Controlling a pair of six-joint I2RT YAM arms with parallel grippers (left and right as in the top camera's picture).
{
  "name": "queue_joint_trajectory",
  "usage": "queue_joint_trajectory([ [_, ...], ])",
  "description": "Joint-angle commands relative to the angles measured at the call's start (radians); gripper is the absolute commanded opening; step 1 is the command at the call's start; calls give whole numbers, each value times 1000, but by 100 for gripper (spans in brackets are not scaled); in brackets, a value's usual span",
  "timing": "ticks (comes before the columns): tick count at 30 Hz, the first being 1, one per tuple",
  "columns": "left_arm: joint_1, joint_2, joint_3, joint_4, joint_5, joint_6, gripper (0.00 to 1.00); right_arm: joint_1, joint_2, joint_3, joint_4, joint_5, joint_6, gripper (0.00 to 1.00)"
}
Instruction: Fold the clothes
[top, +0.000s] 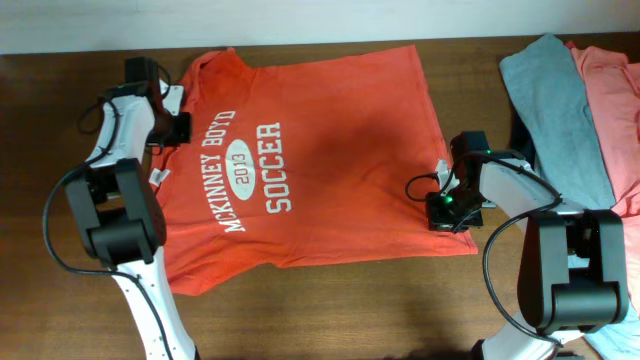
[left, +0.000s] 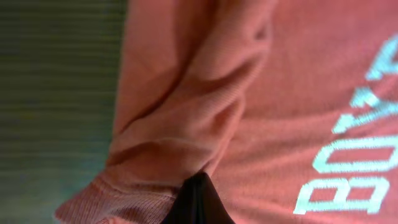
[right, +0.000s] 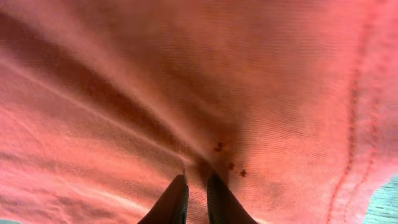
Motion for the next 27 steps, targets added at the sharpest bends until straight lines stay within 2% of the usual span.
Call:
queue_joint_trajectory([
  [1, 85, 53, 14, 22, -107, -118, 1, 1, 10, -26, -8, 59, 5, 17],
  [4, 114, 53, 16, 52, -84, -201, 1, 1, 10, -26, -7, 59, 5, 18],
  [7, 136, 53, 19, 85, 21, -210, 6, 1, 10, -26, -6, 59, 5, 18],
  [10, 147, 53, 27, 92, 79, -210, 6, 1, 10, -26, -4, 59, 5, 18],
  [20, 182, 53, 68, 92, 74, -210, 11, 0, 10, -26, -4, 74, 6, 17],
  [23, 198, 53, 140, 52, 74, -210, 18, 0, 10, -26, -4, 74, 6, 18],
  [27, 216, 53, 239, -3, 74, -209, 19, 0, 10, -26, -4, 73, 6, 17],
])
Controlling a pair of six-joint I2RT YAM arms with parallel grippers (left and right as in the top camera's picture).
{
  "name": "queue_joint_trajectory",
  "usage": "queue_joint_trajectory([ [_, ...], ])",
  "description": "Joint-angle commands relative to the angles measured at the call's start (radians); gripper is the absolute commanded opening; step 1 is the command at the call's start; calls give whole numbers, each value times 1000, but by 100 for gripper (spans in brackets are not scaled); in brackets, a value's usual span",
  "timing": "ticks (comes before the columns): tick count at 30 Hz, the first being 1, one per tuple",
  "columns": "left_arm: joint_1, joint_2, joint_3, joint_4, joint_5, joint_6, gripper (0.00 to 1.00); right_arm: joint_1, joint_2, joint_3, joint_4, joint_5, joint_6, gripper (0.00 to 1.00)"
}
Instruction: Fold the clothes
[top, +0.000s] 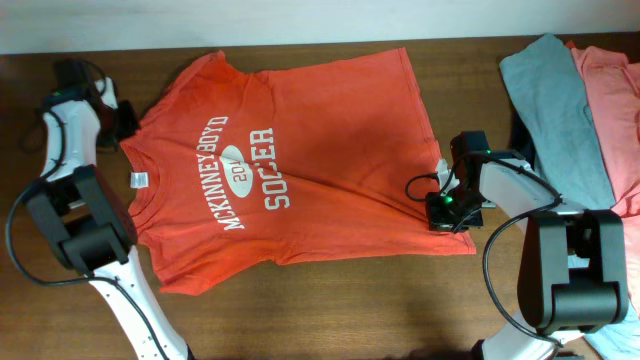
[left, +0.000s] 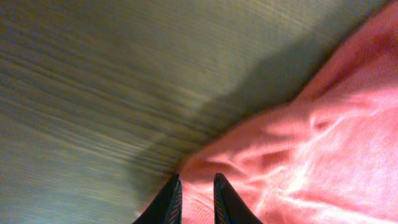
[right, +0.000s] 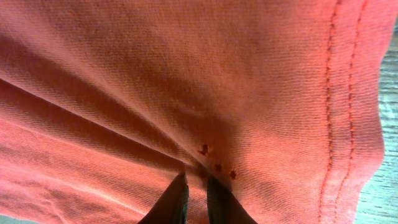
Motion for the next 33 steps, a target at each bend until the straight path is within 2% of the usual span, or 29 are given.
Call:
queue_joint_trajectory([
  [1, 28, 12, 123, -37, 7, -10, 20, 0, 10, -26, -5, 69, 9, 17],
  [5, 35, 12, 201, -95, 7, -9, 22, 0, 10, -26, -5, 69, 9, 17],
  [8, 26, 12, 246, -202, 25, -10, 21, 0, 10, -26, -5, 69, 9, 18],
  [18, -61, 12, 253, -483, 33, 2, 21, 0, 10, -10, -16, 69, 28, 21],
  [24, -143, 12, 253, -616, -2, 10, 22, -7, 10, 8, -28, 70, 61, 22],
  [28, -208, 12, 253, -685, -50, 28, 21, -45, 10, 7, -76, 113, 169, 22],
  [33, -290, 12, 253, -749, -57, 44, 21, -95, 10, -2, -130, 111, 187, 22],
])
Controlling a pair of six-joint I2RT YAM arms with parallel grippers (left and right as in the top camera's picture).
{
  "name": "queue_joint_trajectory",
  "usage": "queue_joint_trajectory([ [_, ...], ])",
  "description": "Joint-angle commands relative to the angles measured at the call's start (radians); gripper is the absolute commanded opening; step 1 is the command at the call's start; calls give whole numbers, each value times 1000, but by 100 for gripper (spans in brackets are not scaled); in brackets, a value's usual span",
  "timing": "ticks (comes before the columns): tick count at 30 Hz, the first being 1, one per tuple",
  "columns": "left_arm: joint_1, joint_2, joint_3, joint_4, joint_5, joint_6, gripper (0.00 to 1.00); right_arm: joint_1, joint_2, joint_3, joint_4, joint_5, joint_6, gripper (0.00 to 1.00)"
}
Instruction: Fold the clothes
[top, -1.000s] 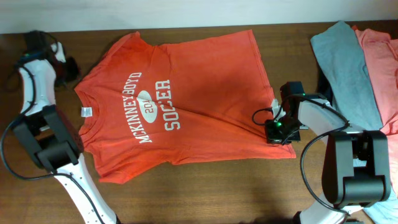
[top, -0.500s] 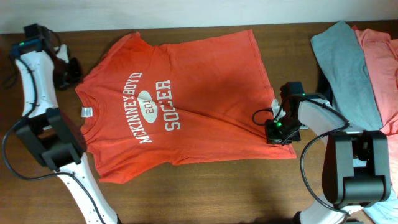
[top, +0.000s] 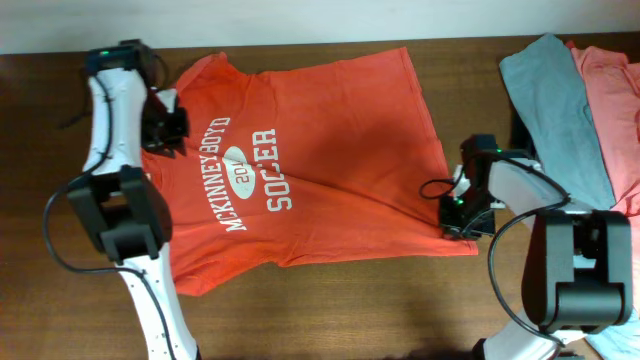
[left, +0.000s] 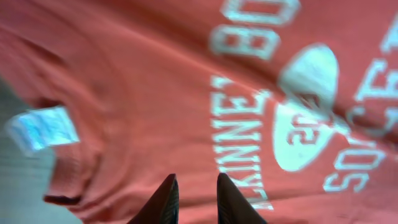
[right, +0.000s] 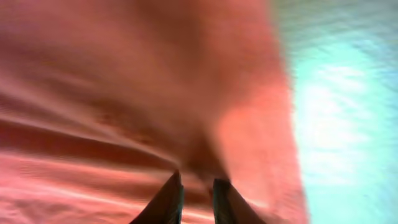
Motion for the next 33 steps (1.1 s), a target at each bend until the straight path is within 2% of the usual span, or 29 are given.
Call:
queue_joint_trajectory([
  [1, -54, 12, 18, -32, -26, 31, 22, -33, 9, -11, -35, 35, 44, 23],
  [9, -157, 12, 18, -85, -41, 31, 21, -50, 9, -41, -38, 43, 44, 23],
  [13, -194, -7, 18, -115, -45, 31, 16, -50, 3, 8, -54, 44, 42, 22],
  [17, -236, -83, 17, -115, -108, -10, 16, -50, -57, 80, -101, 85, 39, 23],
  [21, -264, -180, -3, -115, -111, -53, 16, -50, -132, 127, -125, 101, 30, 23],
  [24, -279, -270, -76, -115, -106, -84, 17, -50, -186, 144, -140, 102, -5, 24],
  [29, -284, -451, -304, -115, -105, -105, 17, -50, -253, 145, -198, 102, -37, 28],
  [31, -283, -517, -401, -115, -132, -114, 17, -50, -271, 145, -225, 102, -37, 29],
  [33, -281, -595, -514, -114, -206, -178, 17, -50, -281, 145, -253, 102, -37, 30],
])
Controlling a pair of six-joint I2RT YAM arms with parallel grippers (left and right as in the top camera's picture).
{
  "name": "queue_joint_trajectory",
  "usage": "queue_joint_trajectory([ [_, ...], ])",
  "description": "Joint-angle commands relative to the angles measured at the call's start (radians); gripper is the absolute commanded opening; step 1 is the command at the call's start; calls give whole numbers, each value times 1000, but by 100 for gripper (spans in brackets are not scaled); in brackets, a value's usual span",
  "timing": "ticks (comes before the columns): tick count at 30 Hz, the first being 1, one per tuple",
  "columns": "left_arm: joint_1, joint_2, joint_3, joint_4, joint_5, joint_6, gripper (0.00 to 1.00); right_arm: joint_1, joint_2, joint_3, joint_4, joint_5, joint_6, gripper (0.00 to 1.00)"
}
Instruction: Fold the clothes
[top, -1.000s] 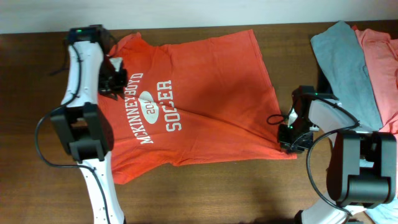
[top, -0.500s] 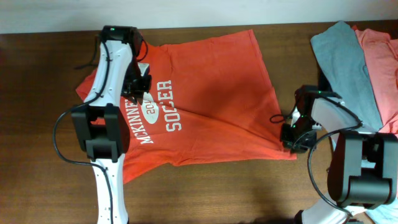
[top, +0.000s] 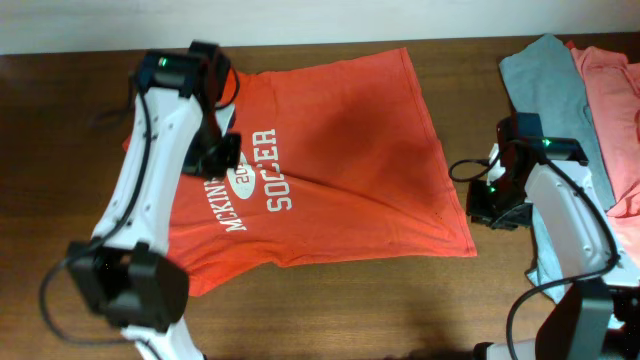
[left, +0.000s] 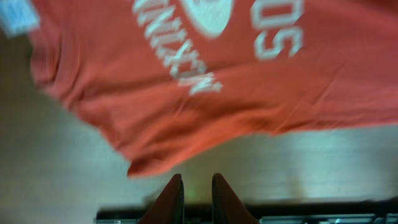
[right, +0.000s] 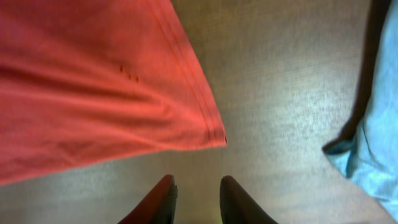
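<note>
An orange T-shirt (top: 330, 160) with white "SOCCER" lettering lies spread flat, print up, on the brown table (top: 330, 310). My left gripper (top: 220, 158) hangs above the shirt's chest, next to the print. In the left wrist view the left gripper (left: 191, 194) is open and empty, with the shirt's lower sleeve (left: 146, 163) below it. My right gripper (top: 492, 212) is over bare wood just right of the hem. In the right wrist view the right gripper (right: 198, 199) is open and empty, near the shirt's hem corner (right: 214, 137).
A grey garment (top: 555, 90) and a pink one (top: 612, 110) lie at the right end of the table. A light blue cloth (right: 373, 155) lies close to the right of my right gripper. The pale wall (top: 300, 20) runs behind the table's far edge.
My left gripper has gone from the collar side to higher above the print. My right gripper has left the hem and now stands wider open over bare wood.
At first my left gripper was shut on the bunched upper sleeve and my right pinched the hem side. Then the sleeve lay pulled out to the left and the shirt flatter. Later the left was by the collar. Now both grippers are open, off the cloth.
</note>
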Motion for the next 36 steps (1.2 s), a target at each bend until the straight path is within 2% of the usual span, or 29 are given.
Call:
queue_joint_trajectory([
  [1, 5, -129, -202, 1, -126, -118, 17, -6, -35, 11, -40, 16, -13, 30],
  [5, 30, -292, -419, 90, -132, -172, 18, -6, -36, 11, -74, 16, -12, 35],
  [9, 95, -446, -622, 225, -62, -186, 32, -7, -37, 11, -81, 16, -12, 54],
  [11, 147, -511, -730, 307, -23, -186, 43, -18, -40, 11, -85, 13, -12, 55],
  [14, 216, -542, -841, 361, 14, -185, 47, -40, -47, 11, -98, 9, -12, 60],
  [18, 313, -539, -975, 457, 32, -186, 56, -74, -60, 11, -103, -2, -13, 60],
  [23, 492, -539, -1106, 575, 129, -185, 56, -86, -60, 10, -103, -14, -13, 60],
  [26, 543, -539, -1121, 619, 123, -184, 57, -86, -60, 11, -104, -14, -13, 60],
  [36, 555, -539, -1146, 696, 60, -166, 57, -86, -60, 10, -103, -14, -16, 60],
])
